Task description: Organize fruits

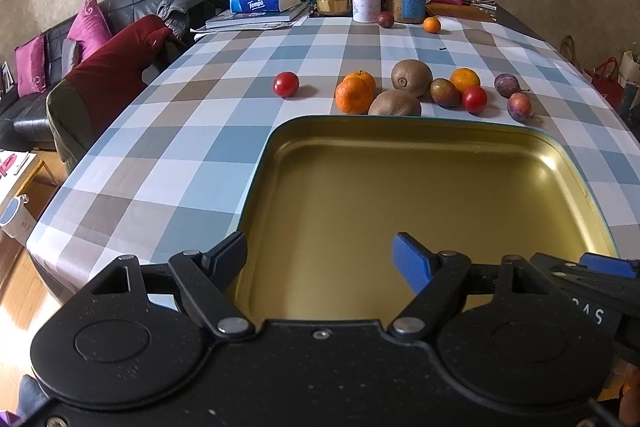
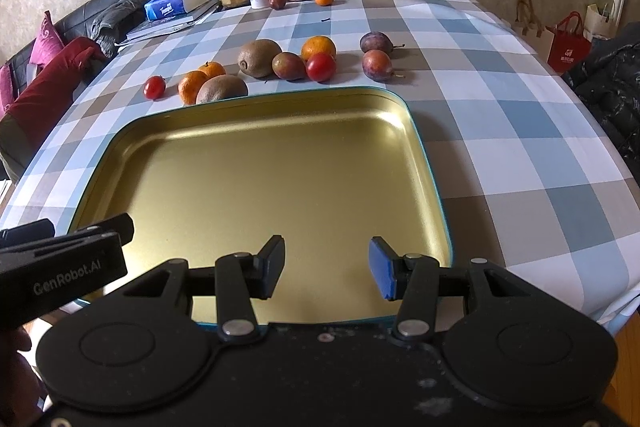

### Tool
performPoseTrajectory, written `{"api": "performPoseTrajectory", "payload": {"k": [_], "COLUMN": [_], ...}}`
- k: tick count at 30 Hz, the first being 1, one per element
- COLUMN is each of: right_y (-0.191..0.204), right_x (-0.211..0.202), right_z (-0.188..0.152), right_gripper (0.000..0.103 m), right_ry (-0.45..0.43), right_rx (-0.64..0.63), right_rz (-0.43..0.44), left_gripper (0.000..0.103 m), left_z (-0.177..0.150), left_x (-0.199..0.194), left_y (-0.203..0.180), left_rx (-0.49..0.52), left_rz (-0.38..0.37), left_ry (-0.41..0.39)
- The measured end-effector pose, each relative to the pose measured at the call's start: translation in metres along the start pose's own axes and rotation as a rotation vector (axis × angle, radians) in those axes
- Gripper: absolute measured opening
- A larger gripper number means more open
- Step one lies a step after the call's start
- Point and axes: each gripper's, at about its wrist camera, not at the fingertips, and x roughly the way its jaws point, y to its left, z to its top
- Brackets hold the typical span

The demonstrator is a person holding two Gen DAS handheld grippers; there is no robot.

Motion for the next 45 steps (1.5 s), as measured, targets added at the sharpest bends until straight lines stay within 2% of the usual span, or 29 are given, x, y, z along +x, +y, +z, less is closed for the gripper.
{"api": "performPoseTrajectory", "payload": {"k": [45], "right_y": [0.0056], "right_x": [0.0031], "right_z": [-0.0027], "right_gripper": [0.050], "right_ry": [0.019], "right_rx": [-0.020], "right_rz": [0.002], "left_gripper": [0.081], "left_z": [-0.0037], "left_x": [0.0045], "left_y": [-0.0016], "left_rx": [0.006], "left_rz": [0.000], "left_ry": [0.022]}}
